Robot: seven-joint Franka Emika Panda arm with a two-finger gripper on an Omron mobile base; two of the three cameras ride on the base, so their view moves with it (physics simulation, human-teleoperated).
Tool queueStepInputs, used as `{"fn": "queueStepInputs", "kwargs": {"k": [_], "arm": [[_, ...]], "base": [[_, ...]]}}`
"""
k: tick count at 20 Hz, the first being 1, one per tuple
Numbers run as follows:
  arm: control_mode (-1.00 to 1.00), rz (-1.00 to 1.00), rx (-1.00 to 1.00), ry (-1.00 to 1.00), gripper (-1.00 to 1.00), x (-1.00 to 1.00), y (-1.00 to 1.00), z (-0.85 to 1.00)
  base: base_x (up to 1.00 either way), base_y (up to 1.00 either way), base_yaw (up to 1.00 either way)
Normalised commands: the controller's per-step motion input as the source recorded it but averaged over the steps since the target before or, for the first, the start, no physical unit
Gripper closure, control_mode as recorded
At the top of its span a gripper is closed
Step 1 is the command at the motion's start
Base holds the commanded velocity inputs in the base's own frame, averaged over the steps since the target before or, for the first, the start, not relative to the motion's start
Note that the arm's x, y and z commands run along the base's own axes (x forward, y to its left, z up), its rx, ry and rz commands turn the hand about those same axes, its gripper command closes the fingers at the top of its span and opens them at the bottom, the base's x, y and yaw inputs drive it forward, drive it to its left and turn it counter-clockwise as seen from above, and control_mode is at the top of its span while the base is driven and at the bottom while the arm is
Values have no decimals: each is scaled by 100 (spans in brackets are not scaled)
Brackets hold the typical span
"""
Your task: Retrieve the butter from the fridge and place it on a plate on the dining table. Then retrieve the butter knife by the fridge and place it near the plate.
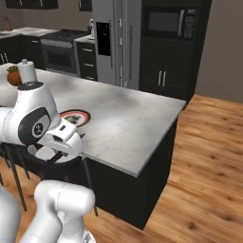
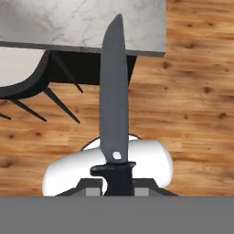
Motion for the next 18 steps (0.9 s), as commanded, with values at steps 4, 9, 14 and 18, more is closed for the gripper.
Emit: {"fn": "queueStepInputs", "kwargs": {"k": [4, 9, 14, 18], "arm": [[100, 0, 0, 0, 100, 0, 0, 0], [100, 0, 0, 0, 100, 0, 0, 0], [100, 0, 0, 0, 100, 0, 0, 0], [100, 0, 0, 0, 100, 0, 0, 0]], "base": [[3, 40, -33], [7, 42, -31], [20, 46, -29], [46, 48, -25]]}}
